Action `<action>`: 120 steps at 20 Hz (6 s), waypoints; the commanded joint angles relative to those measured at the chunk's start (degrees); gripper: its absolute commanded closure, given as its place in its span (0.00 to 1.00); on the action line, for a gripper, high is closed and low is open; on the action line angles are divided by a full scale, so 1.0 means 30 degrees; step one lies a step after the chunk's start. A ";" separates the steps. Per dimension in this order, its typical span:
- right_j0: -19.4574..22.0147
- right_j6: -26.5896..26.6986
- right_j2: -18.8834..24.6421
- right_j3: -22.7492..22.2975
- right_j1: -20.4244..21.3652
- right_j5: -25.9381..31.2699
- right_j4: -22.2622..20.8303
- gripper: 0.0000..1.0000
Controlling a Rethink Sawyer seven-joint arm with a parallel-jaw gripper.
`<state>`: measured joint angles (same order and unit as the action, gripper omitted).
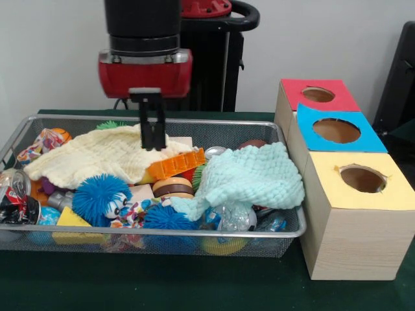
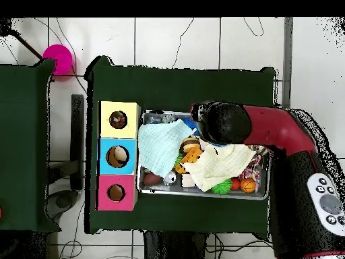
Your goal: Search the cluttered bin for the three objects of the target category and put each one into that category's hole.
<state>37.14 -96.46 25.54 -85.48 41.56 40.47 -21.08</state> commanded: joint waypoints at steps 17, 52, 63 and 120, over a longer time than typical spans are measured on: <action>0.2825 0.2499 -0.0381 0.2372 -0.3867 0.0752 -0.2941 1.00; 0.0238 -0.1988 -0.1978 0.1617 -0.4473 -0.2211 -0.2248 1.00; -0.0105 -0.1505 -0.2750 0.1194 -0.4240 -0.2152 -0.2289 0.00; -0.1667 -0.2966 -0.4033 0.2048 -0.7540 -0.5665 -0.0327 0.00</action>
<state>32.70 -96.48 13.21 -79.58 22.45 25.81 -24.33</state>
